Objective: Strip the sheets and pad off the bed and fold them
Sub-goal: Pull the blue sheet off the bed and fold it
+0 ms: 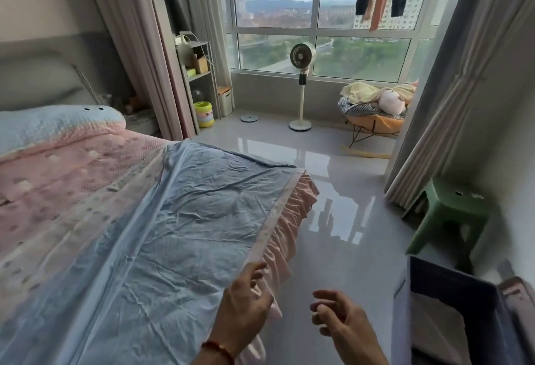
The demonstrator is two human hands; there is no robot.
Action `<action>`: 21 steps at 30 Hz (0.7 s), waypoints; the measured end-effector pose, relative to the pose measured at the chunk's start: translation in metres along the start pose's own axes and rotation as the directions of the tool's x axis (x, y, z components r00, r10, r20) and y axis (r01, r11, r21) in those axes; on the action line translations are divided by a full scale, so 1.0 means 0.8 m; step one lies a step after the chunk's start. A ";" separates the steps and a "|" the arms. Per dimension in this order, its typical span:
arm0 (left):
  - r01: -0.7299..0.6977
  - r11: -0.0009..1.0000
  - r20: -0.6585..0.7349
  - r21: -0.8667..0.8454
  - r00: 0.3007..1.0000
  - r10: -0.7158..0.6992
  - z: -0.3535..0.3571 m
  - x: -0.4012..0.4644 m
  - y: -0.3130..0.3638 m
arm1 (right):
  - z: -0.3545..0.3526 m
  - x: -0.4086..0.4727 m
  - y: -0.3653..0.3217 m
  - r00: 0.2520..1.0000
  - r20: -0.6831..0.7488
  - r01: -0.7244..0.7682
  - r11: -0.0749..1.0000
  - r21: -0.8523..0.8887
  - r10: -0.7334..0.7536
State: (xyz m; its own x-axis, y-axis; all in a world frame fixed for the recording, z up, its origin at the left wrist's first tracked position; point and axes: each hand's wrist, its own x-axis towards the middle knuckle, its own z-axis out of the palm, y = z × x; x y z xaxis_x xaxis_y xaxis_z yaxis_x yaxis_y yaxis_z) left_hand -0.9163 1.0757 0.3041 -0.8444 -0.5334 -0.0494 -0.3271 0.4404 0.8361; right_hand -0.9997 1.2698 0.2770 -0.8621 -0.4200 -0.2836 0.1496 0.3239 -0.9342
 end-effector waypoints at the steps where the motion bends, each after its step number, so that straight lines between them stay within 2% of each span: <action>1: 0.017 1.000 -0.030 0.022 0.999 -0.016 0.012 0.037 0.009 | -0.017 0.044 -0.001 0.999 0.034 0.009 1.000 -0.004 -0.009; 10: 0.129 0.989 -0.074 0.066 0.990 -0.124 0.088 0.273 0.100 | -0.154 0.331 -0.084 0.989 0.148 0.025 0.990 -0.137 -0.004; 15: 0.274 0.961 -0.128 0.016 0.954 -0.270 0.119 0.433 0.076 | -0.166 0.507 -0.112 0.973 0.230 0.016 0.976 -0.217 0.035; 21: 0.369 0.926 -0.027 -0.086 0.928 -0.372 0.175 0.658 0.042 | -0.154 0.720 -0.136 0.950 0.295 0.019 0.921 -0.388 0.105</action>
State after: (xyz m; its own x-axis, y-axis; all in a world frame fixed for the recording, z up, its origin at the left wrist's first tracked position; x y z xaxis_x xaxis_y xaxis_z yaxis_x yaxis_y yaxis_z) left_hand -1.4312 0.9110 0.2299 -0.6504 -0.6780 -0.3424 -0.5776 0.1487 0.8026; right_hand -1.5718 1.0972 0.2422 -0.6606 -0.6146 -0.4311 -0.0662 0.6197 -0.7820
